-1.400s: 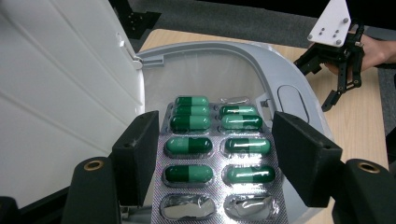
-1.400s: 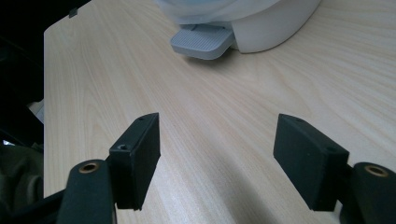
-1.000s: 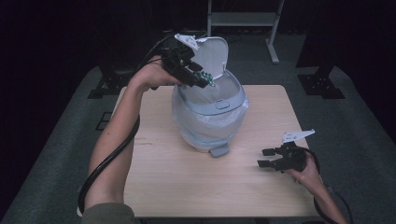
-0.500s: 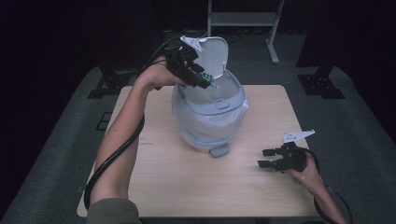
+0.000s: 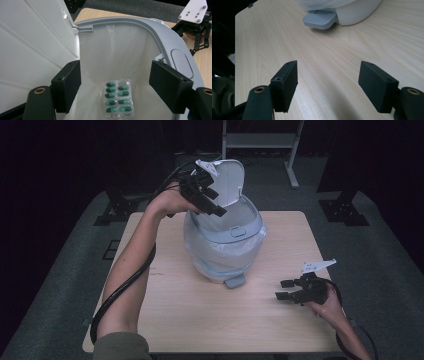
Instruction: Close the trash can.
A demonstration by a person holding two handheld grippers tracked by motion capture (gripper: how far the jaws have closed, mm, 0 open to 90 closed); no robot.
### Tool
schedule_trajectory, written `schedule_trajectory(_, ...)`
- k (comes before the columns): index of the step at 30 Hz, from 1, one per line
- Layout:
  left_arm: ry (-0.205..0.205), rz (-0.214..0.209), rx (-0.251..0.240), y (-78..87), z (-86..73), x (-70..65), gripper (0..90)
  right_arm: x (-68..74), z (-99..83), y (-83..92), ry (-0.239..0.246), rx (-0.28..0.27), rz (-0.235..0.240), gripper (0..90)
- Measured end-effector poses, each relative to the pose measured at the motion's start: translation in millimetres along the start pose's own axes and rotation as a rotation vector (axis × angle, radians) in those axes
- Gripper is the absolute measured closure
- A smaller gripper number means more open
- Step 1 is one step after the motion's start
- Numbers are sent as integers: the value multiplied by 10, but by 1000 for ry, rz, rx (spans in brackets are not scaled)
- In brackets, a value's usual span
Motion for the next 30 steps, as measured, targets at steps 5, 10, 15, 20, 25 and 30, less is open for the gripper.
schedule_trajectory(5, 20, 5, -15, 102, -31, 13, 254, 5, 1, -13, 0, 5, 2, 306)
schedule_trajectory(10, 40, 10, -23, 207, -94, 24, 283, 5, 4, -29, 3, 9, 1, 306)
schedule_trajectory(15, 57, 11, -25, 322, -174, 39, 337, 11, 3, -49, 0, 14, 3, 305)
schedule_trajectory(20, 75, 17, -35, 419, -252, 59, 406, 14, 13, -57, 2, 13, 1, 306)
schedule_trajectory(25, 93, 25, -43, 509, -360, 101, 475, 17, 15, -72, -1, 17, 1, 305)
schedule_trajectory(30, 111, 21, -56, 570, -458, 128, 556, 13, 15, -71, -9, 14, -1, 306)
Point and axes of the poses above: each handheld gripper's, and its own axes: y roughly backward along the jaws, z roughly out of its top, x roughly to its left, the point moved 6 cm from there along -y, roughly forward along the jaws, and after that the axes turned 3 degrees about z, right-handed, at the moved point
